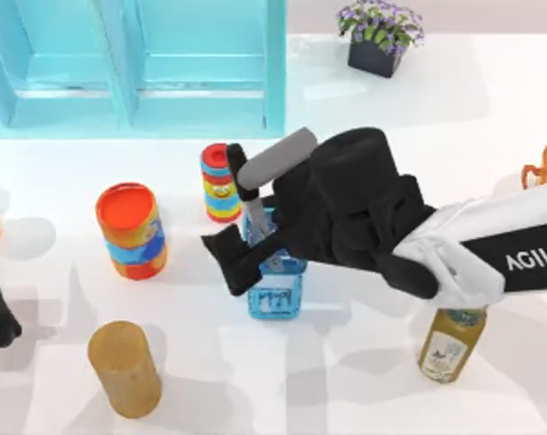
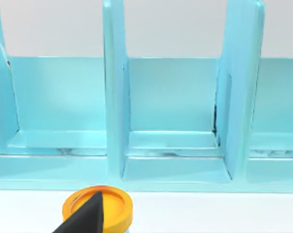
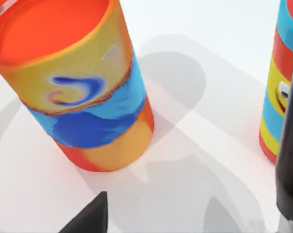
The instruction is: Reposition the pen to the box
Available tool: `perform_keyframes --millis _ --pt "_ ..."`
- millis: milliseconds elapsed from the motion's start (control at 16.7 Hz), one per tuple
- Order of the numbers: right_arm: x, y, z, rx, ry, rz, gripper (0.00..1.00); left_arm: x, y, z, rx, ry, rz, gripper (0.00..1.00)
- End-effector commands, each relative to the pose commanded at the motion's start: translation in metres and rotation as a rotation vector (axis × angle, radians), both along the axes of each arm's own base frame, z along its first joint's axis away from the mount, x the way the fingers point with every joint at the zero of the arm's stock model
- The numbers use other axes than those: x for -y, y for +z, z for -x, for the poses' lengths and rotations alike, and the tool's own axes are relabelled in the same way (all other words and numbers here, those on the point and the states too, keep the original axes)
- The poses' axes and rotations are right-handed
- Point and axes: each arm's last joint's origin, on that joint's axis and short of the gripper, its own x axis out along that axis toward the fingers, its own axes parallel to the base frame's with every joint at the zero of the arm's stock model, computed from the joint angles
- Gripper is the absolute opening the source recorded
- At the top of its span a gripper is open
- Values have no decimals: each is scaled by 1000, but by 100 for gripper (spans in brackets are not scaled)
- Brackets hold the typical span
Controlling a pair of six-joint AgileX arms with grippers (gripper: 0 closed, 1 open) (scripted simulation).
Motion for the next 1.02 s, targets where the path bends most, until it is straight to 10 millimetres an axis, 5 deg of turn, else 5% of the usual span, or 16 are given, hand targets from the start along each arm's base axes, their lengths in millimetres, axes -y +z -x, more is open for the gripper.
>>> perform_keyframes --millis 480,780,1020 --pt "14 20 -8 2 6 -6 0 0 0 0 0 0 0 100" --pt "73 83 -19 -13 7 7 0 0 0 0 0 0 0 100" --pt "127 134 -7 -11 4 0 0 0 0 0 0 0 0 100"
